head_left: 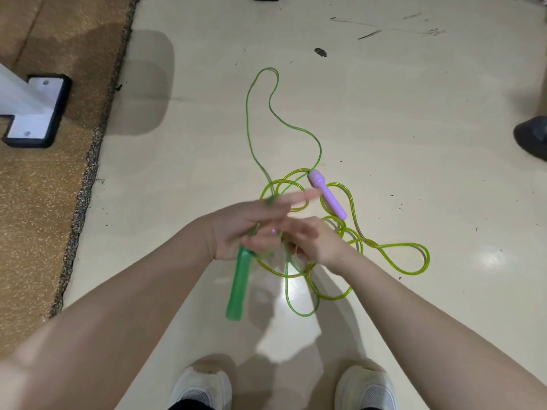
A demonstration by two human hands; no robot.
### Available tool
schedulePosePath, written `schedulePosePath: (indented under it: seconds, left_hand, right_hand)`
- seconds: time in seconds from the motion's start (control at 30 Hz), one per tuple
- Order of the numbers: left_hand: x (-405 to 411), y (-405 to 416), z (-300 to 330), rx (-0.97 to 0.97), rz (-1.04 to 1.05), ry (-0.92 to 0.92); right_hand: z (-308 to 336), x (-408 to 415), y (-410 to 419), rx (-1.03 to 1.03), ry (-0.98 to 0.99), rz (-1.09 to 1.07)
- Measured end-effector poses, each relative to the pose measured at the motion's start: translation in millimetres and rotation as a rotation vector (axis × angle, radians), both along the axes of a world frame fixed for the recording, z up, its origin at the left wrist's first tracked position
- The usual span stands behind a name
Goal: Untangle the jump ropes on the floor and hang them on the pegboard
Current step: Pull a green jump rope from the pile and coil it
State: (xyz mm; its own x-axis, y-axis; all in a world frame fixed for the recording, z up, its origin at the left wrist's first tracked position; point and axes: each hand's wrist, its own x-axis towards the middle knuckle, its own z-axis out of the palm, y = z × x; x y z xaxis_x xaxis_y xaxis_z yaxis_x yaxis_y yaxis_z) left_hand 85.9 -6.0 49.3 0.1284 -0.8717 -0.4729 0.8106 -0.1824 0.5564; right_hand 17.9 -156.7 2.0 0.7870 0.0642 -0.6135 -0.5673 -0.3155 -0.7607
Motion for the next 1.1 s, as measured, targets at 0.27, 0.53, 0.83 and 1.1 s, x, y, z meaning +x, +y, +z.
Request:
schedulePosePath:
  seconds: [0.27, 0.53, 0.83, 1.1]
  left_hand:
    - [26.5, 23.5, -44.2, 0.464, 0.691, -0.234]
    - [-9.1, 18.9, -19.0, 0.229, -0.073, -0.084]
    - [15.9, -8.6, -8.2, 0.078, 0.435, -0.111]
    - [3.6, 17.1, -33.1, 0.55, 0.192, -0.281]
  right_hand:
    - [48.4, 3.5, 11.7, 0.11, 0.175, 0.589]
    - [52.8, 41.1, -26.1, 0.132, -0.398, -0.415]
    - [26.3, -4.2, 5.6, -0.041, 0.125, 0.236]
    - [79.5, 21.9, -13.9, -0.033, -0.166, 0.316]
